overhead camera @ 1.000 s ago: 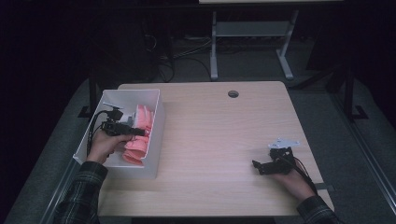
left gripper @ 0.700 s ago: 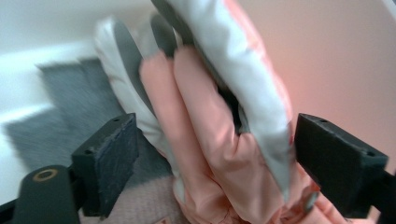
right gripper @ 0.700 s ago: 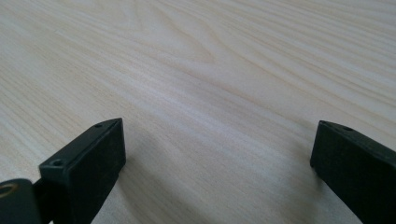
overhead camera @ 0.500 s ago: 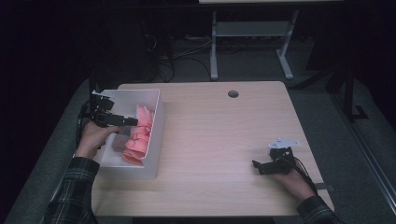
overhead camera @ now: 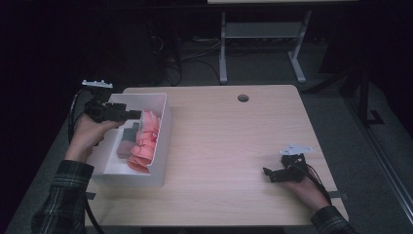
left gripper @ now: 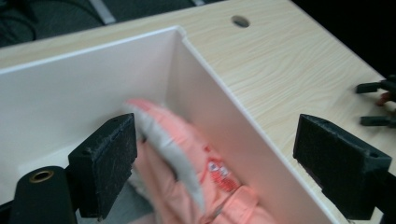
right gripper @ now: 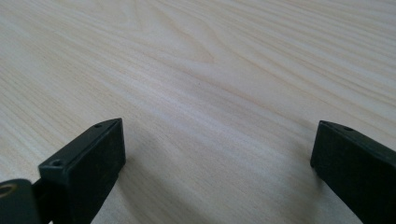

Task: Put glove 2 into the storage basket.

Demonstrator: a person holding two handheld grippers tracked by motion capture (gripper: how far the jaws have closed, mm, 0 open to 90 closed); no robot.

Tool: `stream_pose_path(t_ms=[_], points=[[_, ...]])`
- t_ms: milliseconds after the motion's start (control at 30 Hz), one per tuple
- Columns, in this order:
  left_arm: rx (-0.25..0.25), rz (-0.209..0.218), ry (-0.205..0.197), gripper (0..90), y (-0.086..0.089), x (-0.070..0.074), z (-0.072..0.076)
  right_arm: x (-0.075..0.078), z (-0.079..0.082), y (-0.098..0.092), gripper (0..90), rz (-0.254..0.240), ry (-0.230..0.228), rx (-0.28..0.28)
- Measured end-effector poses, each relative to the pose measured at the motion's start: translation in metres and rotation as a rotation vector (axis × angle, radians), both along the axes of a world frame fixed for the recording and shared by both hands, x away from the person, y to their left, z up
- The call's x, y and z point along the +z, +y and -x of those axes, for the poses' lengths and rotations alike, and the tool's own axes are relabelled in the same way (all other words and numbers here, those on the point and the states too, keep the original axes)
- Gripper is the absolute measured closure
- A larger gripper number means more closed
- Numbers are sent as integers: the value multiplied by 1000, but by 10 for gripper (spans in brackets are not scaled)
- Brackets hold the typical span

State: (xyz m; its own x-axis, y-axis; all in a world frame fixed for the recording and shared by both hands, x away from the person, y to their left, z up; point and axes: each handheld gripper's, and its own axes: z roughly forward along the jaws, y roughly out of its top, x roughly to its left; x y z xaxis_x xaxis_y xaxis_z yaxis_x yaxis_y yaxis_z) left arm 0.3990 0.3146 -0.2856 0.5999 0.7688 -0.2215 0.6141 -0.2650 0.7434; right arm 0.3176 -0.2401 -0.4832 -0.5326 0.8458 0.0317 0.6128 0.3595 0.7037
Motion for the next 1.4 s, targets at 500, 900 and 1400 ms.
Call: stream_pose_path(t_ms=[500, 900, 1400], points=[[-171, 10, -83, 131, -91, 4, 22, 0, 0, 0, 25, 0, 0, -1], [-255, -59, -143, 133, -169, -24, 55, 0, 0, 0, 25, 0, 0, -1], [-343, -156, -135, 137, -227, -102, 87, 0, 0, 0, 25, 1, 0, 0]])
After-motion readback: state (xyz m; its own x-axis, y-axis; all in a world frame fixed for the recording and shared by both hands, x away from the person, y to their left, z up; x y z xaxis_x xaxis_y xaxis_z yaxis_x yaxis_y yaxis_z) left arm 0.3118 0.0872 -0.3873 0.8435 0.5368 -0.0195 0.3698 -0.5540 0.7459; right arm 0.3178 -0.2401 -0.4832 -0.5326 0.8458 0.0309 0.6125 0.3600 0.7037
